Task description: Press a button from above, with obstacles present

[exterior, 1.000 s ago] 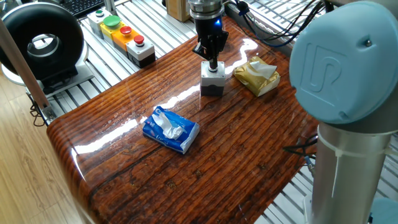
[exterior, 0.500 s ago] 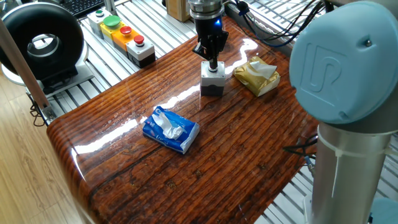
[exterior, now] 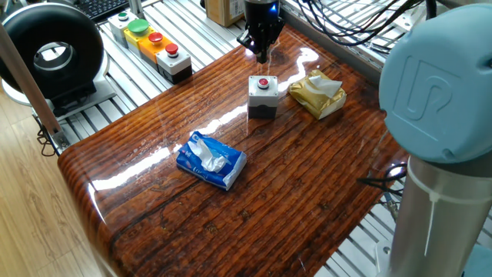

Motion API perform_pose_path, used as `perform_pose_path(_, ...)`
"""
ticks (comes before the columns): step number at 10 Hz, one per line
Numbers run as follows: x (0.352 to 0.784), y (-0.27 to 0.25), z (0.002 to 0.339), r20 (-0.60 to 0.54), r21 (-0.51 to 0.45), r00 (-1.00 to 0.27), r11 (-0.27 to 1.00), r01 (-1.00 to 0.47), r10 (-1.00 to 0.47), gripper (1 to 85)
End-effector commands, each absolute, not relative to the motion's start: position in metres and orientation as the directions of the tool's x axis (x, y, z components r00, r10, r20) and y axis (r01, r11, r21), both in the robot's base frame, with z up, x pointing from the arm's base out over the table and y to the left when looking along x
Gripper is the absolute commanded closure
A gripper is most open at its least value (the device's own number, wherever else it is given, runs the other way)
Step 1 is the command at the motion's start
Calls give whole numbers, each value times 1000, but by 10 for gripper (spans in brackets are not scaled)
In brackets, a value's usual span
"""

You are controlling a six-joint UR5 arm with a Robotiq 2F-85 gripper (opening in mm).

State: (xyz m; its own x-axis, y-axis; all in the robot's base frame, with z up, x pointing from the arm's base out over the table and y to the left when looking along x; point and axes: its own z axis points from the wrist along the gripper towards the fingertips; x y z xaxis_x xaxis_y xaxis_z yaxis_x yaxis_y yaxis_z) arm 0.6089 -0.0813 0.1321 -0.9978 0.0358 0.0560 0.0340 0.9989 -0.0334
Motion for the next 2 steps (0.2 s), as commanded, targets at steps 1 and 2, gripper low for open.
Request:
perform_pose_path(1, 610, -80, 129, 50, -19, -998, 999, 26, 27, 843)
perform_pose_path(2, 610, -80, 129, 52, -19, -998, 1000, 21, 22, 843)
